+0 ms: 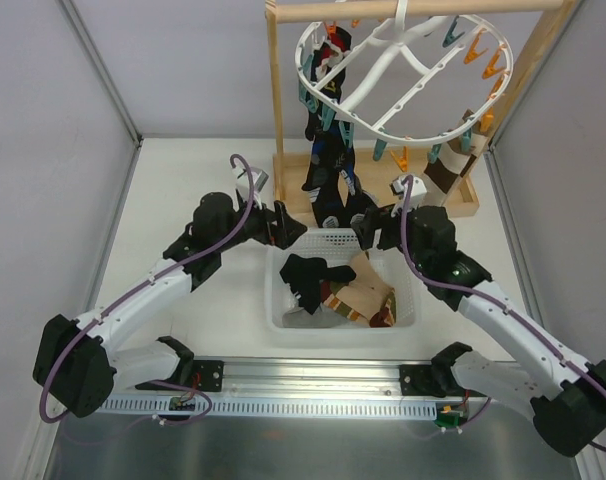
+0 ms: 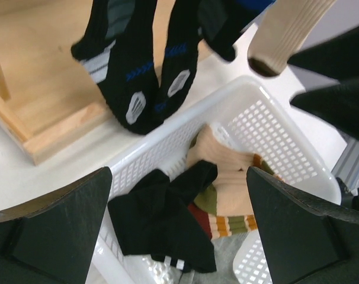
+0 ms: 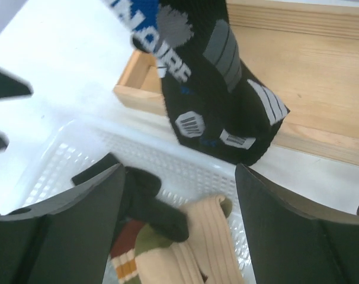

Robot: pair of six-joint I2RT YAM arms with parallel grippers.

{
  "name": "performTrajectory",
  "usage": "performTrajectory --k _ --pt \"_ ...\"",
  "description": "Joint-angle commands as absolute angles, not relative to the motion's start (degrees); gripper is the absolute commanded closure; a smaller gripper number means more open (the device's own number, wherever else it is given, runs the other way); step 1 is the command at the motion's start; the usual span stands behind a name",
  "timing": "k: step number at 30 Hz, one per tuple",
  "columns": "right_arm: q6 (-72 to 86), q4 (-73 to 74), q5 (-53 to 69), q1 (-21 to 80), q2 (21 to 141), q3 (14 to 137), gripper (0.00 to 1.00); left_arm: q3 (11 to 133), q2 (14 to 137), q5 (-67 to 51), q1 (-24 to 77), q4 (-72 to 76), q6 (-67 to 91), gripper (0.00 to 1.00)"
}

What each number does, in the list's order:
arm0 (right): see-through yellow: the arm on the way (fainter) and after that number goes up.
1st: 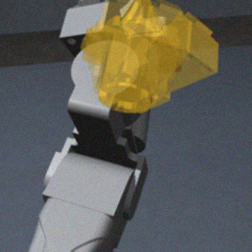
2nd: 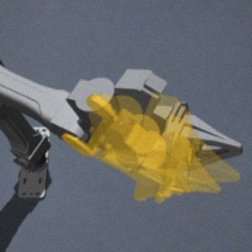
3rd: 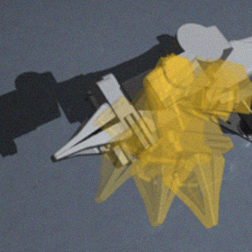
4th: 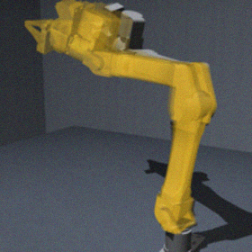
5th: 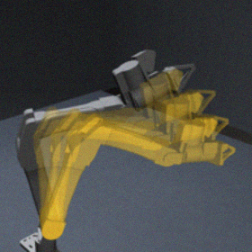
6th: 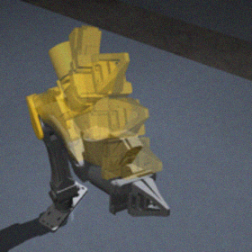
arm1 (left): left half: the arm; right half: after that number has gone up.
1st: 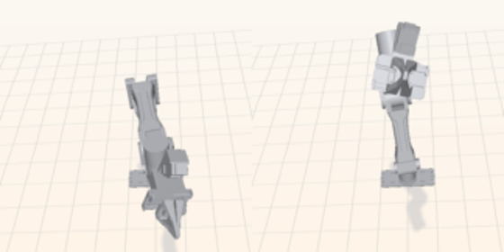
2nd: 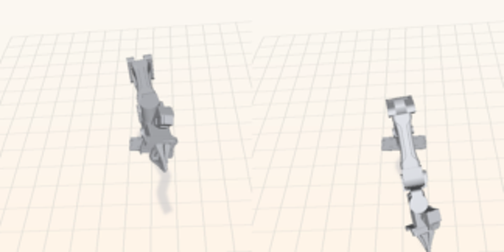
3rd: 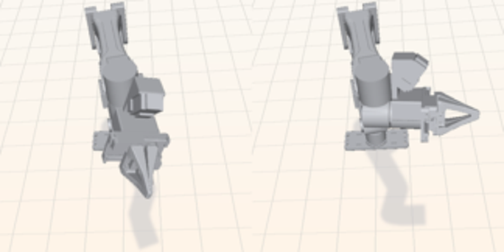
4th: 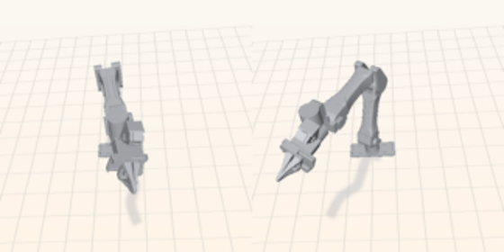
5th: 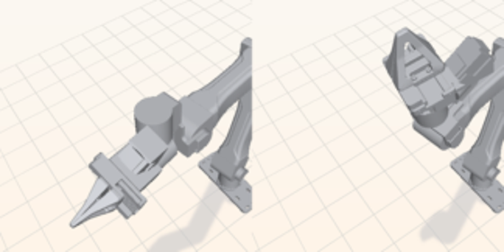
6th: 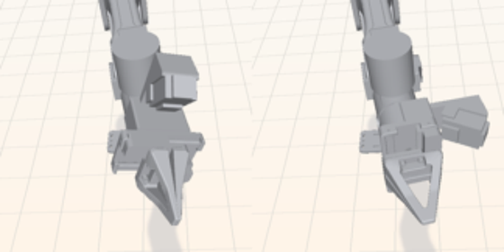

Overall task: Clip the socks to the hanger
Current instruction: Clamp the sock onto the hanger, then rotate the hanger at the clothesline.

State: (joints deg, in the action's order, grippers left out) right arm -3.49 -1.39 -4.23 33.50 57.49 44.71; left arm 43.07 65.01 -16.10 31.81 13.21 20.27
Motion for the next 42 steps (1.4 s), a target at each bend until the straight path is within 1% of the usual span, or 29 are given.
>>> performTrajectory --k 1,2,4,5,6,7,8,11,13,15,22,23,25,26,29,31,32,33,34,37,41,42 --pt "-6.24 3.41 -0.53 34.54 51.26 43.95 0.21 47.98 65.04 -16.08 31.46 14.59 18.46 0.02" --pt "-6.5 4.21 1.91 34.89 49.85 44.03 0.21 49.73 65.21 -16.17 31.46 14.59 18.37 0.02" --pt "-5.54 7.62 2.47 35.24 47.56 45.17 0.21 51.67 65.91 -16.78 31.46 14.59 18.63 0.03" --pt "-4.84 9.3 1.24 35.16 45.29 47.79 0.2 53.85 66.27 -17.4 31.46 14.68 18.72 0.03" --pt "-4.22 11.4 -4.43 35.16 44.65 49.73 0.2 55.09 66.88 -18.36 31.55 14.59 18.46 0.04" --pt "-3.35 16.39 -7.09 35.24 44.13 51.92 0.2 56.41 67.23 -19.76 31.55 14.59 18.2 0.05" --pt "-3.51 18.7 -8.95 35.24 43.77 57.25 0.2 59.04 67.5 -20.21 31.73 14.59 18.11 0.05" --pt "-5.88 21.36 -10.28 35.07 43.33 63.44 0.18 64.4 68.81 -20.22 32.34 14.41 18.37 0.06" --pt "-7.81 22.75 -10.72 34.81 43.94 69.94 0.17 67.31 70.48 -19.95 33.39 14.06 19.77 0.08" --pt "-9.05 24.25 -13.08 34.45 45.69 76.86 0.16 71.53 72.58 -17.41 35.67 13.63 20.65 0.08" --pt "-16.25 26.46 -26.17 30.77 51.32 91.73 0.13 88.31 81.9 -4.15 42.09 6.44 17.41 0.08" --pt "-18.09 25.85 -29.15 29.2 52.02 92.54 0.11 91.72 83.92 -2.91 42.36 5.72 17.4 0.08" --pt "-18.63 25.66 -29.8 25.34 53.52 95.69 0.09 93.86 85.6 -0.46 42.36 4.49 17.4 0.07" --pt "-18.63 26.27 -29.19 23.75 55.79 97.19 0.09 95.69 86.3 -0.18 42.54 4.05 16.62 0.07" --pt "-15.92 30.23 -21.56 15.84 61.32 102.63 0.09 98.61 88.68 3.25 42.54 1.76 15.65 0.05" --pt "-12.33 30.06 -15.58 11.01 63.19 103.71 0.09 99.4 89.56 3.69 42.45 1.23 15.21 0.04" --pt "-10.48 29.45 -12.69 5.68 63.89 104.06 0.09 100.19 89.73 3.52 42.45 0.97 15.21 0.05" --pt "-8.89 29.01 -6.3 2.67 65.64 104.93 0.09 100.46 90.0 3.52 42.54 0.71 15.03 0.05" --pt "-6.44 27.87 -3.63 -1.89 66.44 105.46 0.09 100.89 90.17 3.34 42.45 0.62 14.86 0.05" --pt "-4.23 25.24 3.94 -7.97 70.47 107.57 0.09 101.78 90.53 3.25 42.54 0.26 14.15 0.04" --pt "-0.19 22.24 13.43 -12.12 75.84 109.86 0.09 102.39 90.79 3.08 42.54 0.26 13.54 0.04" --pt "1.22 21.28 17.8 -12.56 76.72 109.86 0.09 102.48 90.97 2.82 42.54 0.26 13.27 0.03"
